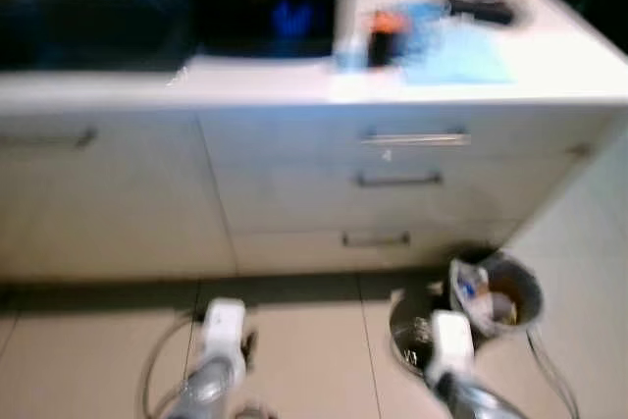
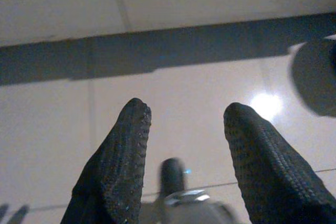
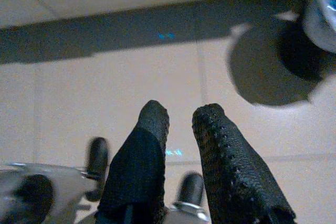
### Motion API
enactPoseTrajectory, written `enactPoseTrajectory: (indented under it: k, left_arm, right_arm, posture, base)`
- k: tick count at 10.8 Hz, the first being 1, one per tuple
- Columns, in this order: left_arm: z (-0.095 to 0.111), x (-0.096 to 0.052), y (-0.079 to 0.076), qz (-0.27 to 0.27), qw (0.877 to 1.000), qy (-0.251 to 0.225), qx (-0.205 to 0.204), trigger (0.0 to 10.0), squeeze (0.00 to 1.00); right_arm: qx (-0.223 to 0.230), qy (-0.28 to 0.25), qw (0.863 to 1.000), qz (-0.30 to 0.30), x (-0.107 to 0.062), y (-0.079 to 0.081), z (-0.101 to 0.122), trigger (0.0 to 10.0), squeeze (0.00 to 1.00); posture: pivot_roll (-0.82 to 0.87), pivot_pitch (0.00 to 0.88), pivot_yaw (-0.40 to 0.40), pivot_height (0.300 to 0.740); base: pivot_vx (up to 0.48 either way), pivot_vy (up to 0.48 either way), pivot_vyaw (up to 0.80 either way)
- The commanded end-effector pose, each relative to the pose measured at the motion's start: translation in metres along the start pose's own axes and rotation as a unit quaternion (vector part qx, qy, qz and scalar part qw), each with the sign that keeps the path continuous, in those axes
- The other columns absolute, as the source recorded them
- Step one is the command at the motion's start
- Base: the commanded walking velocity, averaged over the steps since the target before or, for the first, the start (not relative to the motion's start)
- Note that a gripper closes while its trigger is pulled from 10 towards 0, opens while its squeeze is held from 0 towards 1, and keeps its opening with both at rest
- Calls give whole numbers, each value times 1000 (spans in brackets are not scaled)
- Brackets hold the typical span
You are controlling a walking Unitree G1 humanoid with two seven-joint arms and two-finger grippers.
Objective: Kitchen organization
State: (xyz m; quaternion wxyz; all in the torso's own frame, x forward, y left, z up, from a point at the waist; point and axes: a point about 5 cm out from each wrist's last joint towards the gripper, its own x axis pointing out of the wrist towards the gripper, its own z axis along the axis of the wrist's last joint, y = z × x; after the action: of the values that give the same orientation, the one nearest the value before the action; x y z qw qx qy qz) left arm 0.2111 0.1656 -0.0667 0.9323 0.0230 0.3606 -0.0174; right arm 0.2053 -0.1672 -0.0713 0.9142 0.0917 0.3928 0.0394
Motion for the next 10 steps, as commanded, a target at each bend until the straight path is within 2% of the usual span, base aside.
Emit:
enactPoseTrajectory:
  k: [1,5,10]
  left_arm:
    - [1,1,-4,-3,1000,-1,-3,10000,0]
    - [1,1,-5,-3,1000,-1,-4,10000,0]
    - [1,1,-5,-2,1000,-1,-2,10000,0]
  right_arm:
    - [1,4,1000,-7,-2,-7,-2,10000,0]
    - [-1,5,1000,-6,-3,-8,-3,10000,0]
    - [-1,4,1000,-15,-2,-9,-1,10000,0]
  posture:
    - [10,70,-16,740]
    - [11,72,-17,740]
    - [14,71,-19,740]
  base:
    - [0,0,800]
    - [0,0,800]
    - [0,0,0]
